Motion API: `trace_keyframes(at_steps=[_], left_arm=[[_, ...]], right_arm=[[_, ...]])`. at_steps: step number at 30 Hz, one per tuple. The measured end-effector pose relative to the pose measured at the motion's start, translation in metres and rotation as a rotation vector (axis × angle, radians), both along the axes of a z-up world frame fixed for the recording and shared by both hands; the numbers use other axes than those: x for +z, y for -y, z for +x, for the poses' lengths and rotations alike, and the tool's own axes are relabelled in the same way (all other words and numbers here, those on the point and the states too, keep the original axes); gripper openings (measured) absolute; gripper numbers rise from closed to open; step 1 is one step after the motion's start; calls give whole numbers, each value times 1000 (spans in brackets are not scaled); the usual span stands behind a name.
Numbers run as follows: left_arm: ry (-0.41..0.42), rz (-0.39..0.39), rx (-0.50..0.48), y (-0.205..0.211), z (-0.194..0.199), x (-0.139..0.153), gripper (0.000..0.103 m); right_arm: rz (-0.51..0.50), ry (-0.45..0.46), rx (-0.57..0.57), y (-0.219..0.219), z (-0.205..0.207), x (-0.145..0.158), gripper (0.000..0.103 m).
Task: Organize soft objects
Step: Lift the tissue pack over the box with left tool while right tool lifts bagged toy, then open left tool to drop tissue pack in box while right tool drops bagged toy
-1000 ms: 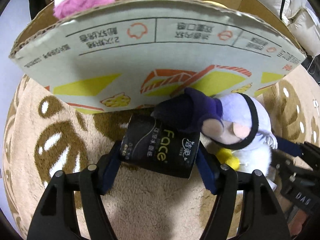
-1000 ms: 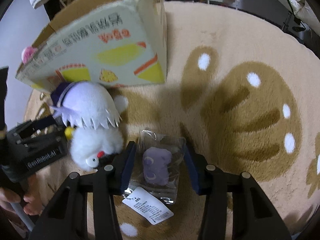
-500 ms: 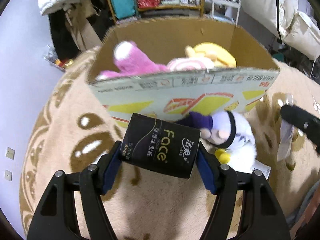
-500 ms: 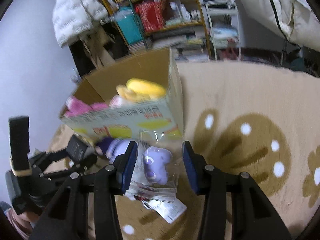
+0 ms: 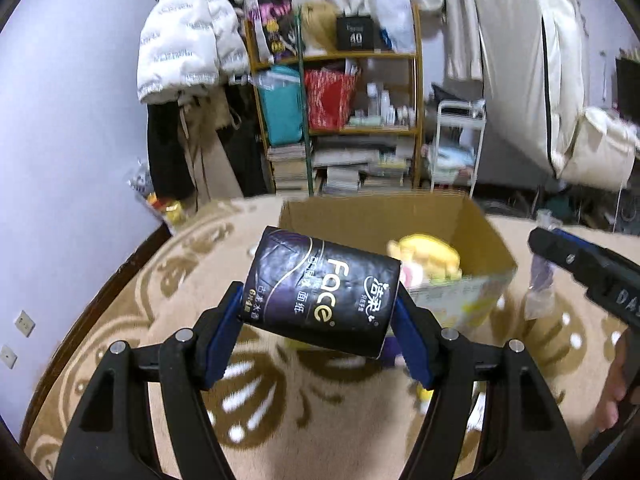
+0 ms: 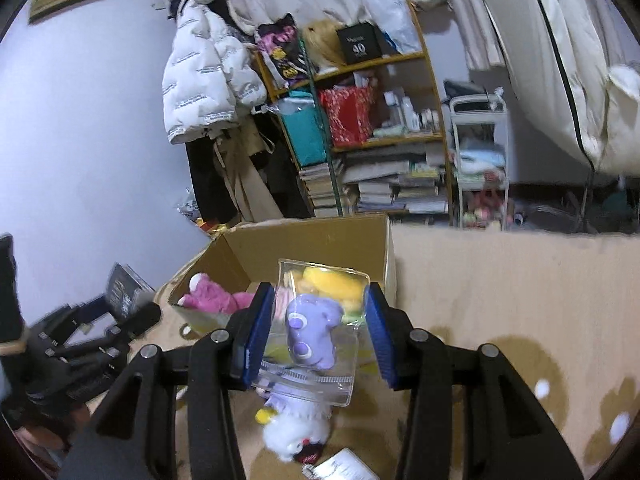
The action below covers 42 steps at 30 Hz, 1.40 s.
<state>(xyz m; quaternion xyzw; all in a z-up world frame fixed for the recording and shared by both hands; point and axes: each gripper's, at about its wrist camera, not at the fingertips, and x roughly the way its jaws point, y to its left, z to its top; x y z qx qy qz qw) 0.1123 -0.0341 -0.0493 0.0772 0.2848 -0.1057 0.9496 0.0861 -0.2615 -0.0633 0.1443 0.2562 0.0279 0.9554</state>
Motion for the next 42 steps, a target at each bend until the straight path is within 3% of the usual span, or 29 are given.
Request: trace_keyframes(at_steps=[11, 24, 33, 42], left_arm=[[58, 17, -10, 11, 41, 13, 69], [-23, 39, -47, 24, 94, -3, 70], [-62, 54, -57, 34, 108, -19, 70], [-50, 101, -50, 36, 104, -22, 88]], right_arm=[[-28, 53, 34, 4, 28, 12, 49], [-130, 53, 136, -7, 68, 4, 50], [-137, 6, 167, -15, 80, -14, 51], [-139, -31, 161, -14, 82, -23, 55]])
